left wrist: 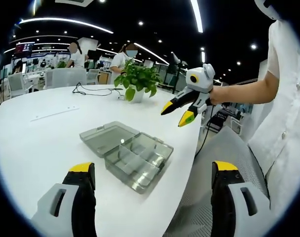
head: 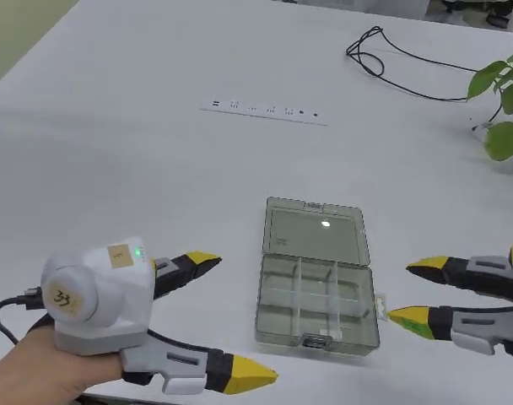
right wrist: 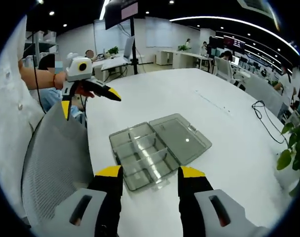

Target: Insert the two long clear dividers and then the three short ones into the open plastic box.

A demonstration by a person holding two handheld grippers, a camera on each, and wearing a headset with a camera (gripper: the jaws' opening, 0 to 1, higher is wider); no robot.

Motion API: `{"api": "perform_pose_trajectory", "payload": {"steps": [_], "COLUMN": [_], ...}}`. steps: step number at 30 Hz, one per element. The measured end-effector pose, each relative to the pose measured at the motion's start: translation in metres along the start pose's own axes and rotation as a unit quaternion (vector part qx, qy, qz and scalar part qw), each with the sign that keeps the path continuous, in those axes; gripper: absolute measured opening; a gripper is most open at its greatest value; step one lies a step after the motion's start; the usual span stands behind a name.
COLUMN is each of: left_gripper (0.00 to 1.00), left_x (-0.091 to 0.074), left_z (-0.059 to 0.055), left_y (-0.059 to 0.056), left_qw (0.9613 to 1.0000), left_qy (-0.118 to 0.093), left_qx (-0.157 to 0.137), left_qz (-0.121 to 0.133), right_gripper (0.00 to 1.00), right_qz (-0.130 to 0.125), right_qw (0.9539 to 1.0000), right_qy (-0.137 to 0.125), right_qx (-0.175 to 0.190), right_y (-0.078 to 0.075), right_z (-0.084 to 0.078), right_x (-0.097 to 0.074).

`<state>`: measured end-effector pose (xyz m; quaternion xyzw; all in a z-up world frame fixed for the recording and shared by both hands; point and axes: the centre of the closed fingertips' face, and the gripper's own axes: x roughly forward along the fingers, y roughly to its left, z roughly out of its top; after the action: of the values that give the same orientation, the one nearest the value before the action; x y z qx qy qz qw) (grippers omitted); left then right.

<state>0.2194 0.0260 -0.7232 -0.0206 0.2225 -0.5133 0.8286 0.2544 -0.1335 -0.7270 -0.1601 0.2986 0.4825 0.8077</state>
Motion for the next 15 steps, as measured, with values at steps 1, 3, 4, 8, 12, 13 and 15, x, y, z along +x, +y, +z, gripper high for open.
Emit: {"api": "perform_pose_trajectory", "payload": {"steps": [1,3,4,8,12,13,15], "left_gripper": [1.00,1.00,1.00,1.00,1.00,1.00,1.00], "left_x": [0.000,0.000,0.000,0.001,0.000,0.000,0.000], "left_z": [0.000,0.000,0.000,-0.001,-0.007,-0.008,-0.009], "left_y": [0.000,0.001,0.001,0.001,0.003,0.004,0.005], "left_qw": [1.0000,1.0000,1.0000,0.9999,0.9998,0.9998,0.9998], "left_qy": [0.001,0.001,0.001,0.006,0.016,0.017,0.019], "left_qx": [0.001,0.003,0.005,0.009,0.012,0.013,0.012], "left_qz": [0.000,-0.001,-0.001,-0.002,0.000,0.000,0.002], "right_gripper": [0.49,0.52,0.53,0.57,0.63,0.64,0.65], "right_qz": [-0.003,-0.015,-0.019,-0.028,-0.034,-0.035,-0.037], "right_qw": [1.0000,0.9998,0.9994,0.9986,0.9978,0.9977,0.9975], "right_qy": [0.001,-0.004,-0.005,-0.003,-0.007,-0.008,-0.009], "right_qx": [0.003,0.014,0.027,0.045,0.056,0.058,0.060], "right_y": [0.001,0.002,0.002,0.003,0.004,0.005,0.004], "right_z": [-0.003,-0.010,-0.014,-0.028,-0.034,-0.036,-0.038], "right_x": [-0.001,-0.004,-0.005,-0.008,-0.010,-0.011,-0.012]}}
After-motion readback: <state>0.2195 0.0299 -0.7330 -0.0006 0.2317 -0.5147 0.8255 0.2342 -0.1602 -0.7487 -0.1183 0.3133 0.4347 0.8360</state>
